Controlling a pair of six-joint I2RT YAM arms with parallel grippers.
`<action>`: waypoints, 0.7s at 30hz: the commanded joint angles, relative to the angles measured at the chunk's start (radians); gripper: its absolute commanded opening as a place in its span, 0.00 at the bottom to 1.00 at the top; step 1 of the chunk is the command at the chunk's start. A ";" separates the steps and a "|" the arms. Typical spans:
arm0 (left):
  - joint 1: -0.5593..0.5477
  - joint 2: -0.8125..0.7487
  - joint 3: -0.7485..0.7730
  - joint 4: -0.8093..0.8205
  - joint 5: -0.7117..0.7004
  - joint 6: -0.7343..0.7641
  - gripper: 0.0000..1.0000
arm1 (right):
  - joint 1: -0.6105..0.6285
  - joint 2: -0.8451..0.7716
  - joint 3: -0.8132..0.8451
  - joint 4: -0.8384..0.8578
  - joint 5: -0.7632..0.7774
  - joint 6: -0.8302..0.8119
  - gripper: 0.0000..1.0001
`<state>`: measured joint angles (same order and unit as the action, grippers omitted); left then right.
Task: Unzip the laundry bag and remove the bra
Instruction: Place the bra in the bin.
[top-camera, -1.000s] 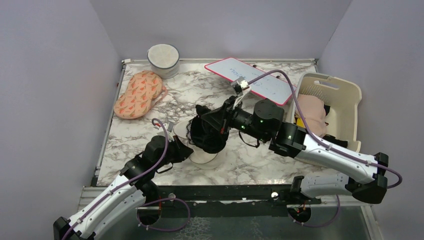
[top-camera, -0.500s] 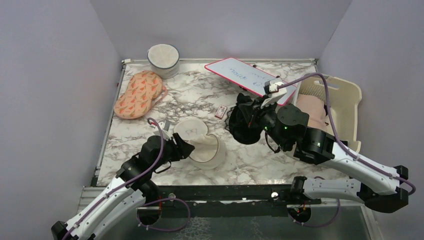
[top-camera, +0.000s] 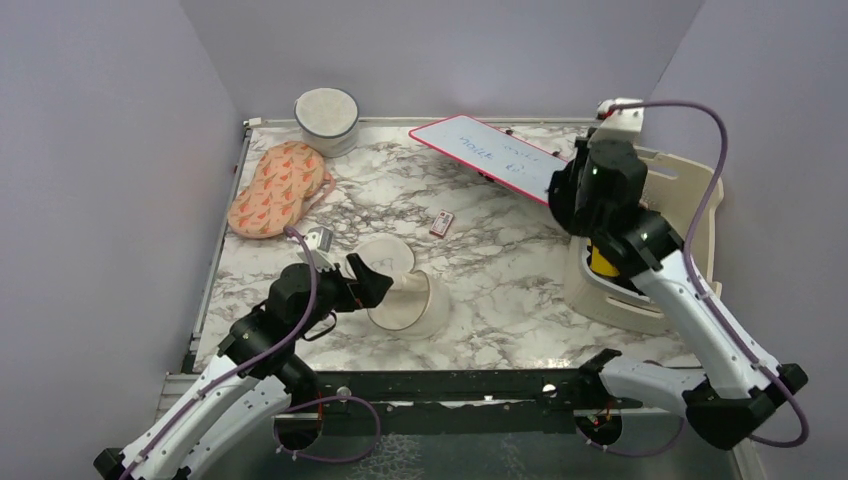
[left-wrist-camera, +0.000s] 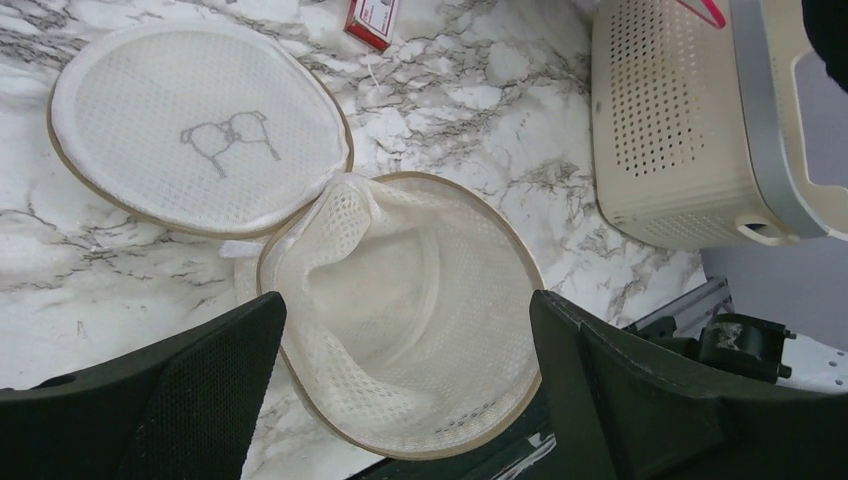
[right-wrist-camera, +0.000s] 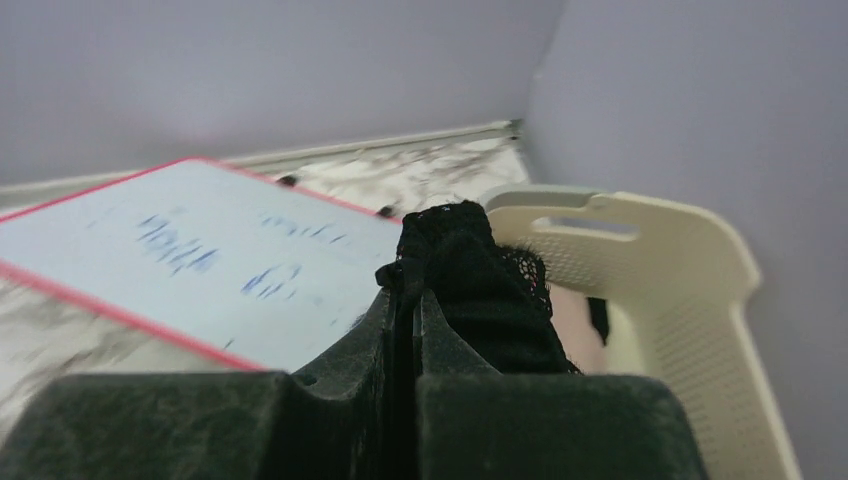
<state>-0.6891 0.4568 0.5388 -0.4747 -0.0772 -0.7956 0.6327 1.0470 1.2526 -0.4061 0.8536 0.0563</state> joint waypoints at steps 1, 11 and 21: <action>-0.003 -0.012 0.064 -0.047 -0.037 0.064 0.87 | -0.226 0.125 0.141 -0.062 -0.051 -0.007 0.01; -0.003 -0.070 0.073 -0.073 -0.062 0.078 0.89 | -0.633 0.298 0.130 -0.047 -0.167 0.132 0.01; -0.003 -0.062 0.062 -0.060 -0.062 0.084 0.90 | -0.671 0.411 -0.045 0.162 -0.168 0.128 0.02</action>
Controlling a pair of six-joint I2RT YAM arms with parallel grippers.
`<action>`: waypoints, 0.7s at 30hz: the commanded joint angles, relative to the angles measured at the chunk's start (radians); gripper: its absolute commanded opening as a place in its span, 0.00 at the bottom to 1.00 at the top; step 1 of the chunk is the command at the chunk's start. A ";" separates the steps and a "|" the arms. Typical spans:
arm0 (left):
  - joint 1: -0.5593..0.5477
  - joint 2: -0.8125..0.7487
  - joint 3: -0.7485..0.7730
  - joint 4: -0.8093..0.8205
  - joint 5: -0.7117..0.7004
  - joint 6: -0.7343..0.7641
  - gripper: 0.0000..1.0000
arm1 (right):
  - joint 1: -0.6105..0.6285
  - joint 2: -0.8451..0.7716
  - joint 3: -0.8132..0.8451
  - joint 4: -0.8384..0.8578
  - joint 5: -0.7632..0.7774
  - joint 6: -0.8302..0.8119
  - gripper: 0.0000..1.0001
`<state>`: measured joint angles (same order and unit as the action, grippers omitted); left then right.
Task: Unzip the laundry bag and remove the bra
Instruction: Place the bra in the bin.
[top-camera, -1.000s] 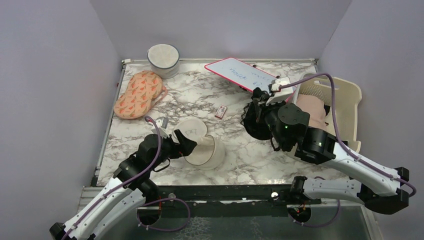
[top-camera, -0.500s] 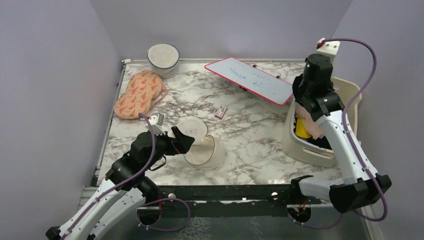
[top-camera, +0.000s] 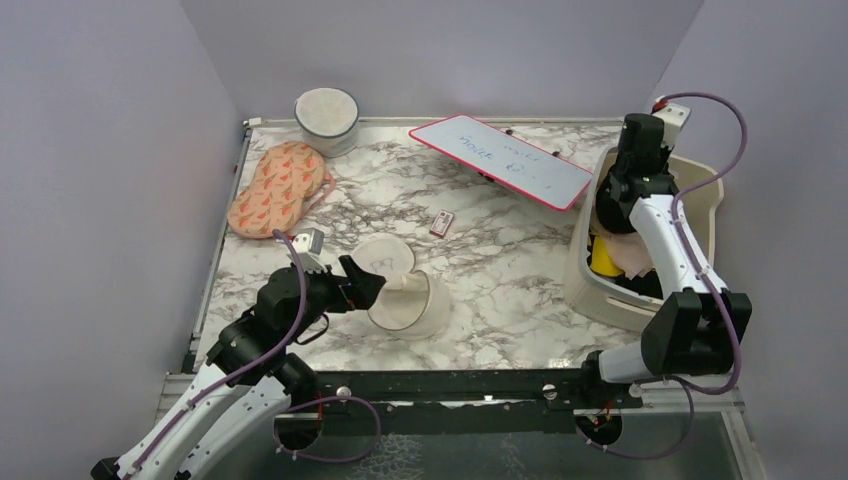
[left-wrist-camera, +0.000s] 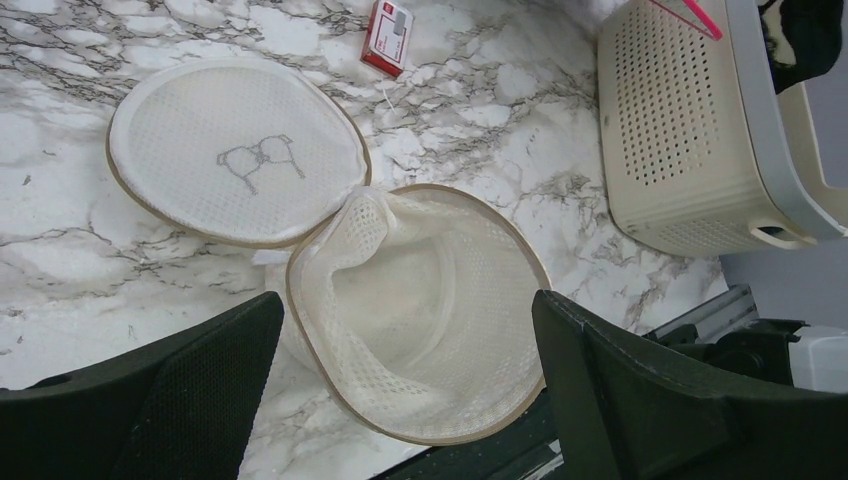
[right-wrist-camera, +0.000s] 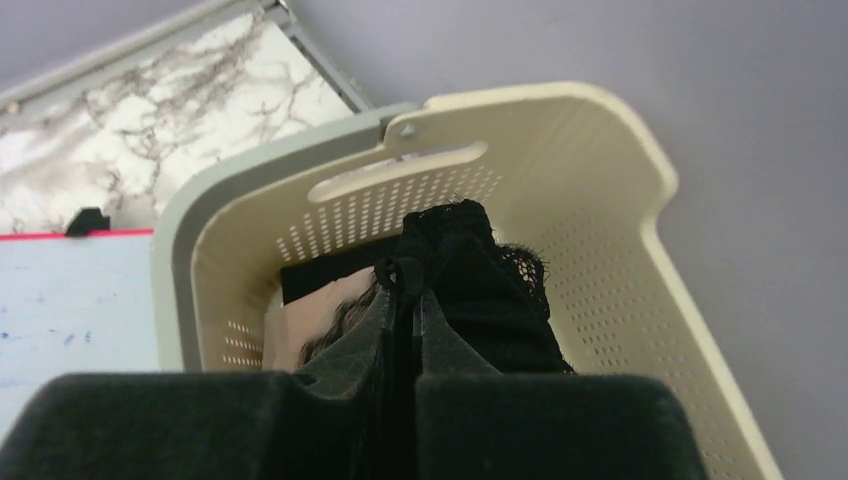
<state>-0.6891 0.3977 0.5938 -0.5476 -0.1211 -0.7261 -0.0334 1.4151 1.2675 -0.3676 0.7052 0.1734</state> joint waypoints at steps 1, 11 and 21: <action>-0.003 -0.004 0.005 0.014 -0.016 0.014 0.91 | -0.005 0.054 -0.092 0.181 0.000 -0.007 0.03; -0.003 0.019 0.008 0.021 0.005 0.023 0.92 | -0.016 0.104 -0.159 0.217 -0.040 -0.003 0.32; -0.003 0.049 -0.003 0.029 0.007 0.019 0.92 | -0.016 -0.112 -0.045 0.100 -0.187 0.010 0.68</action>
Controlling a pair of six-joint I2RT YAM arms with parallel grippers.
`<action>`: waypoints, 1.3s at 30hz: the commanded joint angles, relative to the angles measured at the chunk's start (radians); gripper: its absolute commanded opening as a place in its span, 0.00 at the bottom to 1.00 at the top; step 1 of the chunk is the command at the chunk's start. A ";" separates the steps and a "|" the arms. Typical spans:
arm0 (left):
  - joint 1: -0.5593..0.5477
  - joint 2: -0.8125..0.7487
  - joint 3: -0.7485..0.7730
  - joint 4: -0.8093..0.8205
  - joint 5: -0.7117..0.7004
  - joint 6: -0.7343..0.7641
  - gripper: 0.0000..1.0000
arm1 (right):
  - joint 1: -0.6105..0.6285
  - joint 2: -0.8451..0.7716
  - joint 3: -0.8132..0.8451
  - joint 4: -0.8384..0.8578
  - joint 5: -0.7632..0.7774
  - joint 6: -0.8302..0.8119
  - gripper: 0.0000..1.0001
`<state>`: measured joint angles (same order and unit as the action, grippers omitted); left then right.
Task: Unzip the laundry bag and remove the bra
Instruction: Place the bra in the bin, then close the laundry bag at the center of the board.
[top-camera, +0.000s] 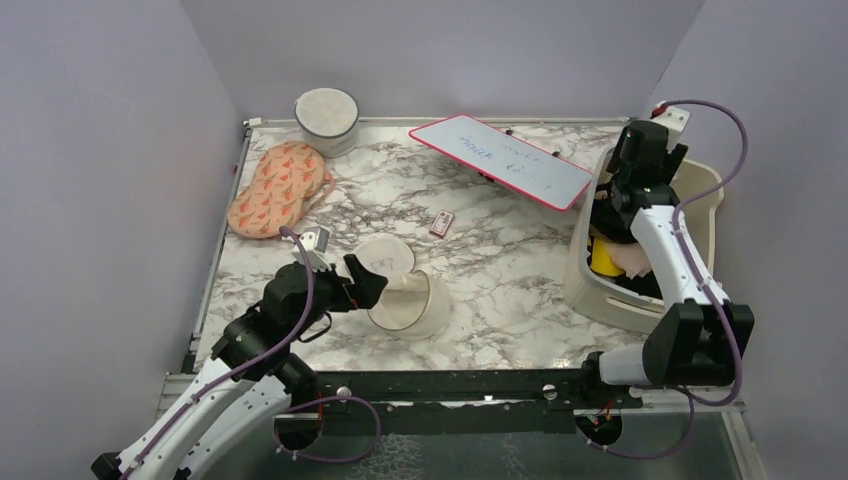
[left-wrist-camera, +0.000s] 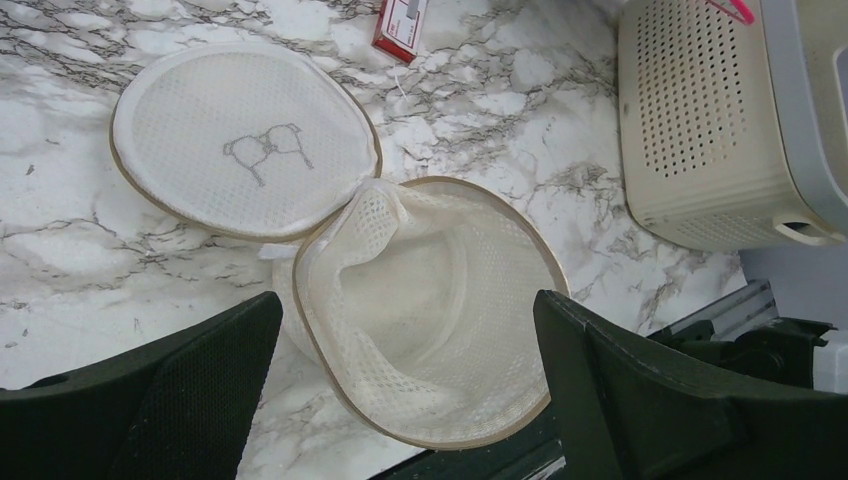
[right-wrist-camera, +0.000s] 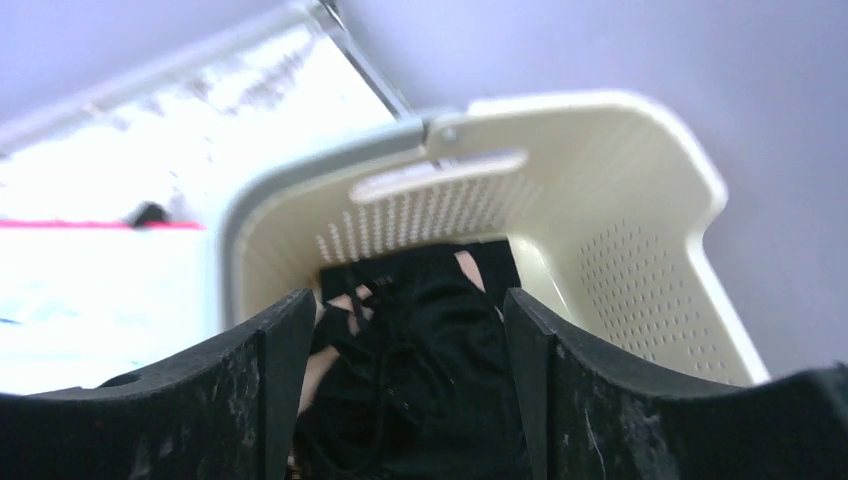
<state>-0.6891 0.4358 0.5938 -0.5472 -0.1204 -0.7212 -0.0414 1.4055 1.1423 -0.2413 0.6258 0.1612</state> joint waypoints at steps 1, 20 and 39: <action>-0.003 0.015 -0.006 0.032 0.007 0.013 0.93 | -0.008 -0.127 0.091 -0.039 -0.176 0.036 0.69; 0.078 0.319 0.065 0.039 -0.063 -0.005 0.99 | 0.005 -0.400 -0.022 -0.152 -1.374 0.085 0.80; 0.764 0.411 -0.342 0.630 0.794 -0.303 0.98 | 0.018 -0.481 -0.088 -0.172 -1.466 0.142 0.80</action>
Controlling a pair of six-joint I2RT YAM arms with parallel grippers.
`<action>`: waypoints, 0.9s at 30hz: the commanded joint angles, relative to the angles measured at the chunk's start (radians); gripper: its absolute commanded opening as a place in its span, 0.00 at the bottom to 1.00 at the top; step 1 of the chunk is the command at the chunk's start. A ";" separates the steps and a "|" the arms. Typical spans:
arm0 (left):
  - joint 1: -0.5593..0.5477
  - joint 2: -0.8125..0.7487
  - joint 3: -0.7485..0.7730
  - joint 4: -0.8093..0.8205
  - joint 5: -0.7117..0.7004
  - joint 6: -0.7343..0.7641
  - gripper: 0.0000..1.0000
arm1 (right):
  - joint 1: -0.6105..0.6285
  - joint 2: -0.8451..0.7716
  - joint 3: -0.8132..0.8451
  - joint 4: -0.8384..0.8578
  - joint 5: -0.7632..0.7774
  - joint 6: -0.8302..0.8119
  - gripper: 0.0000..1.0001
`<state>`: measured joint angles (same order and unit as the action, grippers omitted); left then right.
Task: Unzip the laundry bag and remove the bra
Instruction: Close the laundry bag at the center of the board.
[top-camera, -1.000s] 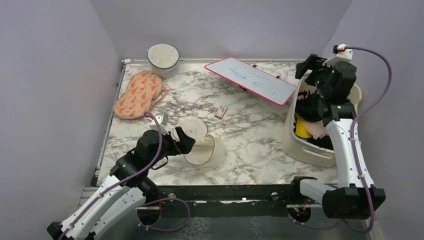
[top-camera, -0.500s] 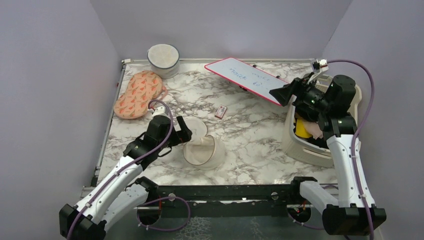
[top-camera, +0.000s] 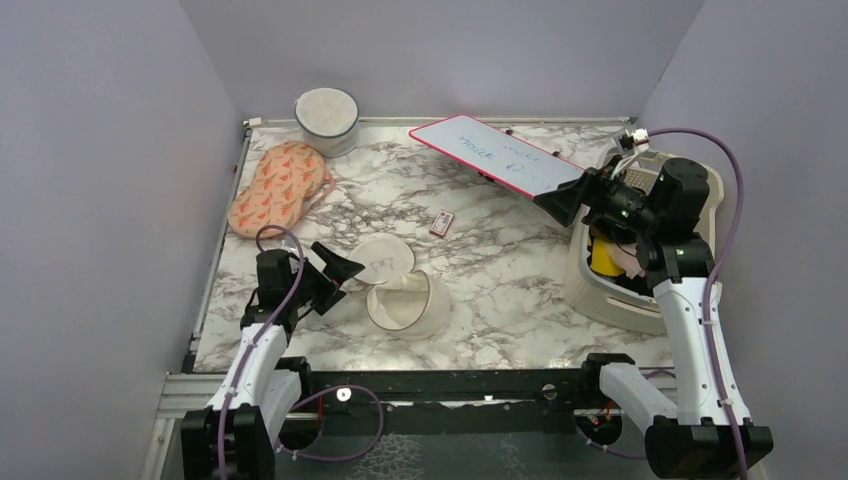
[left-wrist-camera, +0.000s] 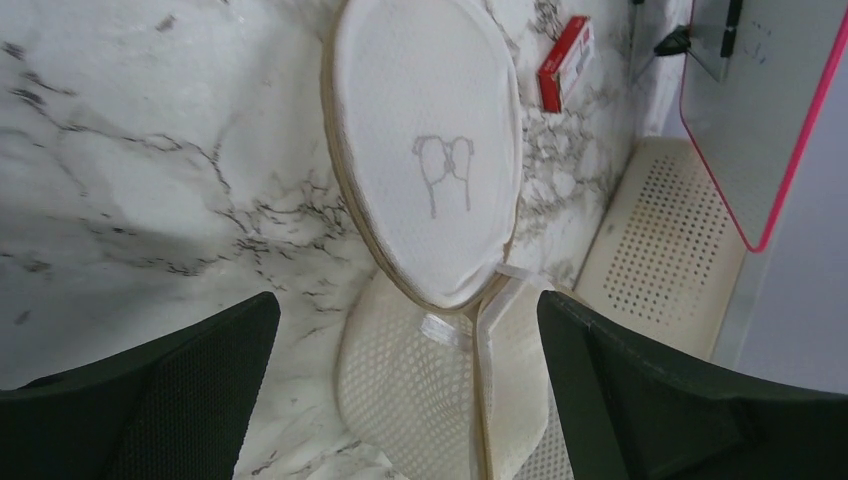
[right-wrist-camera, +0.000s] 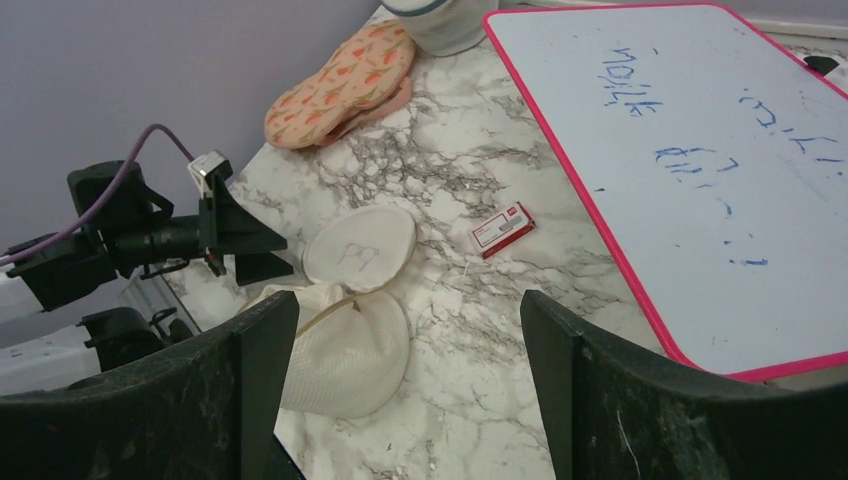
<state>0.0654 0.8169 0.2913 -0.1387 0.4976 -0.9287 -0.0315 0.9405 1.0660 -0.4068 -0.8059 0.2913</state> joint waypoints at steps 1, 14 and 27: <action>0.008 0.044 -0.047 0.233 0.170 -0.103 0.97 | 0.008 -0.016 -0.013 -0.005 -0.035 0.012 0.80; 0.011 0.324 -0.058 0.487 0.139 -0.092 0.64 | 0.009 -0.033 -0.026 -0.011 -0.025 0.009 0.80; 0.011 0.501 -0.041 0.646 0.183 -0.061 0.47 | 0.012 -0.036 -0.043 -0.003 -0.003 0.007 0.80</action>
<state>0.0708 1.2594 0.2298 0.4007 0.6117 -1.0149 -0.0257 0.9161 1.0306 -0.4072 -0.8093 0.2947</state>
